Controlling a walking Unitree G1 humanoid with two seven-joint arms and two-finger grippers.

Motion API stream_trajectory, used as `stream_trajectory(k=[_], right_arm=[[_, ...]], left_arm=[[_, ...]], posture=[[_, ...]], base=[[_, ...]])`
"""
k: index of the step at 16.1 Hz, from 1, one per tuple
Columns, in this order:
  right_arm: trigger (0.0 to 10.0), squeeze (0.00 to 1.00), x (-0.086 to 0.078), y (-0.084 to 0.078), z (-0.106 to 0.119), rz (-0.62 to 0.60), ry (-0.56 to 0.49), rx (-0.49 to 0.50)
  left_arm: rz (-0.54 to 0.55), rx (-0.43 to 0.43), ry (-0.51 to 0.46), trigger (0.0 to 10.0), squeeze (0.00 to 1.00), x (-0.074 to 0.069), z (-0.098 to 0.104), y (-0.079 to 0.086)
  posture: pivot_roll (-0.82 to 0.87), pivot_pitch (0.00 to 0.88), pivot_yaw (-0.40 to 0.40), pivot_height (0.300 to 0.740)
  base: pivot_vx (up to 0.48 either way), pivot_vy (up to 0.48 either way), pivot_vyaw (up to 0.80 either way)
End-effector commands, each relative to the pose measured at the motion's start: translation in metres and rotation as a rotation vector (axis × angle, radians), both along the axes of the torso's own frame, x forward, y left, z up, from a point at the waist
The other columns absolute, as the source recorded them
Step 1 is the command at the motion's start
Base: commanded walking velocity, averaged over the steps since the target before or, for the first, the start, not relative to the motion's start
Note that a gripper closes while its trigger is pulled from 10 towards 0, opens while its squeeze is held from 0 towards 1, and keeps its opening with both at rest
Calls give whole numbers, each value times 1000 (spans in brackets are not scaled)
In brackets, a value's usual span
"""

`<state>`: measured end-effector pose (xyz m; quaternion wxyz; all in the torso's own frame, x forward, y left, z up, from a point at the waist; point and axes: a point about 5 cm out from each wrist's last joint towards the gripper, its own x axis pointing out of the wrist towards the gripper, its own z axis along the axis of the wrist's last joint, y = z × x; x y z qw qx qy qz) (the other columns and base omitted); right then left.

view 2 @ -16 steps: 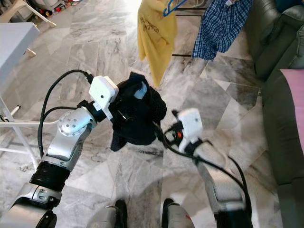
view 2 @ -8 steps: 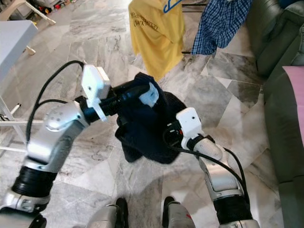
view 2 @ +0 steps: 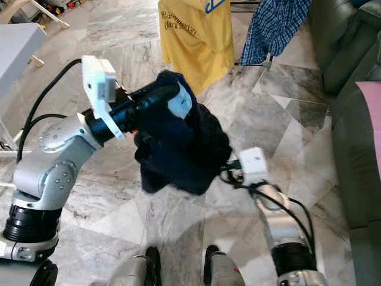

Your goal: Hang hanger

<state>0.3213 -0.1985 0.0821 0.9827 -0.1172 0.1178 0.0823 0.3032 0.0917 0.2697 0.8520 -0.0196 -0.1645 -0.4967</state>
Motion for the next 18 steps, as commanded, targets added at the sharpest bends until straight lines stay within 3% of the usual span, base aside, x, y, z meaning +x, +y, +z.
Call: stream_trajectory(k=[1, 2, 3, 4, 5, 7, 8, 9, 15, 18], right_arm=[[0, 0, -1, -7, -4, -50, 8, 7], [0, 0, 0, -9, -1, -73, -4, 18], [7843, 0, 3, -7, 4, -74, -30, 60], [10000, 0, 5, 2, 13, -34, -63, 153], [10000, 1000, 5, 16, 22, 45, -92, 239], [10000, 1000, 1, 38, 37, 188, -133, 276], [10000, 1000, 1, 40, 38, 203, -136, 278], [10000, 1000, -7, 58, 53, 348, -162, 334], [10000, 1000, 3, 69, 63, 374, -171, 353], [10000, 1000, 14, 66, 59, 276, -168, 290]], left_arm=[[0, -15, -44, 10000, 0, -4, 12, 3], [-1, -15, -38, 10000, 0, -5, 11, 3], [-1, -12, -28, 10000, 0, -4, 9, 1], [-5, -2, -19, 10000, 0, -5, 4, 0], [-7, 5, -1, 10000, 0, -5, -2, -3], [2, 17, 20, 10000, 0, -4, -11, -5], [3, 15, 25, 10000, 0, -4, -12, -5], [-1, 9, 38, 10000, 0, -6, -17, -10], [-42, 12, 39, 10000, 0, -13, -18, -19], [-102, 20, 50, 10000, 0, -21, -16, -19]], posture=[[-13, 286, 82, 740], [-12, 286, 83, 740], [-12, 285, 84, 740], [-12, 283, 86, 740], [-11, 283, 87, 740], [-13, 284, 88, 740], [-13, 284, 88, 740], [-16, 282, 89, 740], [-8, 276, 86, 740], [-5, 275, 83, 740]], base=[[0, 0, 0], [0, 0, 0], [0, 0, 0], [0, 0, 0], [0, 0, 0], [0, 0, 0], [0, 0, 0], [0, 0, 0], [0, 0, 0], [0, 0, 0]])
